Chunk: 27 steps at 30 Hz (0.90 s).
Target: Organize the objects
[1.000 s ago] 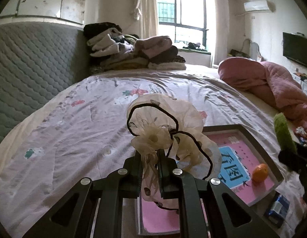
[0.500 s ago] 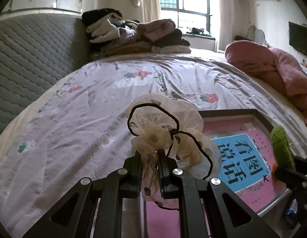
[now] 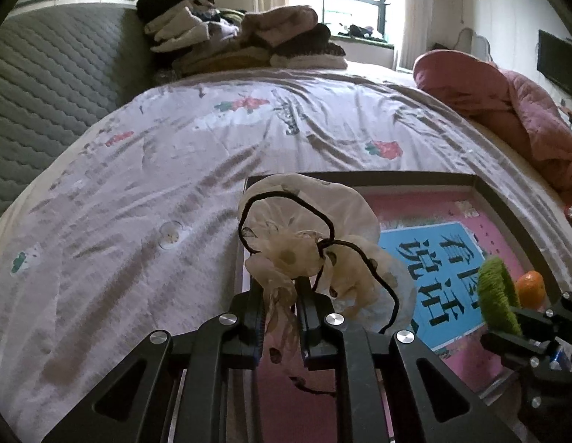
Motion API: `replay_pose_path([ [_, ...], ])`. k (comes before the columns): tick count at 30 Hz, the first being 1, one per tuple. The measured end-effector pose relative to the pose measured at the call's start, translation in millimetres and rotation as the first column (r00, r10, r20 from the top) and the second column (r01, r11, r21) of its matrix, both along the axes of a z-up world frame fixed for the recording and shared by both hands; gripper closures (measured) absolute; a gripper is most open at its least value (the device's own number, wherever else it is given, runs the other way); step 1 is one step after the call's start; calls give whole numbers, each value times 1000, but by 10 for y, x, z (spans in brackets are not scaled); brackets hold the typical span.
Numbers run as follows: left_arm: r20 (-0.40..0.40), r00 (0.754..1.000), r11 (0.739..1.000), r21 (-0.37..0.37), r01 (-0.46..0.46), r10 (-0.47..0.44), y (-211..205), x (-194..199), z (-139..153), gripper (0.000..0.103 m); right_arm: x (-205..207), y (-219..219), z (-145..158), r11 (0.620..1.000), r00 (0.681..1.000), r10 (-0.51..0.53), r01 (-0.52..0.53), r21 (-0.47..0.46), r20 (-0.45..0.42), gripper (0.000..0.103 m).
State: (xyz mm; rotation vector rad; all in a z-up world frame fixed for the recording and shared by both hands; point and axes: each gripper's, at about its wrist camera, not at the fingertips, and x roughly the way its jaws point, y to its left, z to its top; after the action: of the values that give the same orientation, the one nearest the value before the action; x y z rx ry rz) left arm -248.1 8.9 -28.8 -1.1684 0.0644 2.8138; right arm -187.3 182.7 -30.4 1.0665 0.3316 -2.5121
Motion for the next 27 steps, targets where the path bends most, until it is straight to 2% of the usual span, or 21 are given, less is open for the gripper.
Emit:
replay_pose_path([
  [10, 63, 998, 999, 24, 23, -24, -1, -47, -105, 82, -46, 43, -38, 999, 999, -18, 19, -26, 39, 86],
  [15, 63, 998, 999, 34, 27, -29, -5, -34, -86, 79, -39, 72, -21, 998, 998, -34, 36, -46, 52, 70],
  [19, 64, 997, 999, 43, 31, -34, -7, -19, -65, 75, -42, 96, 0, 997, 998, -45, 48, -53, 50, 68],
  [22, 54, 998, 999, 33, 20, -21, -6, 0, -31, 63, -45, 110, 20, 997, 998, -53, 55, -59, 46, 68],
  [27, 57, 998, 998, 60, 17, -20, -39, 11, 16, 61, -39, 114, 50, 996, 998, -55, 57, -63, 41, 67],
])
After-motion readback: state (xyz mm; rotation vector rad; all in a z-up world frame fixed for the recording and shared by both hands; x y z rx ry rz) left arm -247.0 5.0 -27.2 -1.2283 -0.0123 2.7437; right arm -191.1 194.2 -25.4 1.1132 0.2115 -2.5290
